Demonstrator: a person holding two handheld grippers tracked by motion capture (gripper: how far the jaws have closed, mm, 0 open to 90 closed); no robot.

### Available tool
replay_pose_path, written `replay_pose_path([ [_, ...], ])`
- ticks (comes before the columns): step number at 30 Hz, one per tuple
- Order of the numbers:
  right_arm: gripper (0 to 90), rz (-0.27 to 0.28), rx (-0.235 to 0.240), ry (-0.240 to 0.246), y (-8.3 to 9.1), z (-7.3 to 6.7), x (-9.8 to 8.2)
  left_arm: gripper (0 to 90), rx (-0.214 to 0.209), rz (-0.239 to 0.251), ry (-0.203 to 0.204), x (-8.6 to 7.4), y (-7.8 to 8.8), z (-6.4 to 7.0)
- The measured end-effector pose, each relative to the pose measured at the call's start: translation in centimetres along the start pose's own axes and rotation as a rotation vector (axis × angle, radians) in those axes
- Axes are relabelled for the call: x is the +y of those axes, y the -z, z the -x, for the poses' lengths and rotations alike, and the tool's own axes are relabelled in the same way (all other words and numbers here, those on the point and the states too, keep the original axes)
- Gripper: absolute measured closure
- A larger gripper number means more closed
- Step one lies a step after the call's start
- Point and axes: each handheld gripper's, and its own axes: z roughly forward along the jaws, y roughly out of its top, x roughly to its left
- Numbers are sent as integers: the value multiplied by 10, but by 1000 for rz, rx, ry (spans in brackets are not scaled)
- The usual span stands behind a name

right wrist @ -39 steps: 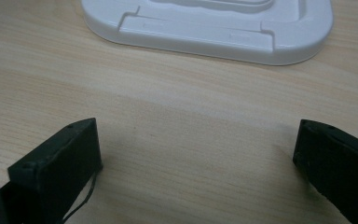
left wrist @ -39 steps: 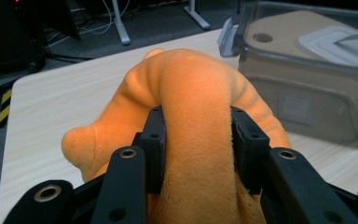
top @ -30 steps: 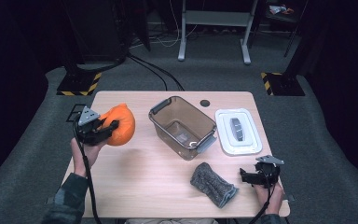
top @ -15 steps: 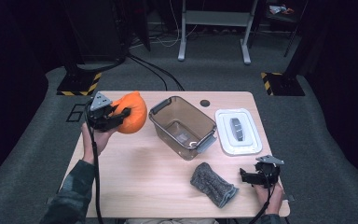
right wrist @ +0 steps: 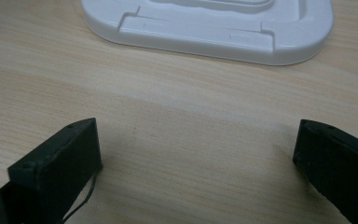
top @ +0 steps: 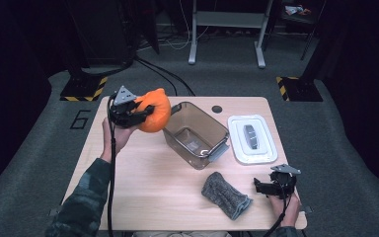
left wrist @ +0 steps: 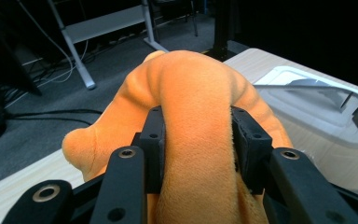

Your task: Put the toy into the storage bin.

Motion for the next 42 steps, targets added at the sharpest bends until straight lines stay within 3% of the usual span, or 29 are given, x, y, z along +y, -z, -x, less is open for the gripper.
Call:
replay_pose_path([
  [20, 0, 0, -1, -5, 0, 0, 0, 615, -82, -9, -43, 19, -52, 20],
  [26, 0, 1, -1, -4, 0, 0, 0, 614, -99, -16, -37, 19, -63, 24],
  [33, 0, 1, -1, -4, 0, 0, 0, 610, -128, -47, -57, 15, -76, 32],
  [42, 0, 0, 0, -1, 0, 0, 0, 603, -142, -78, -60, 10, -86, 33],
])
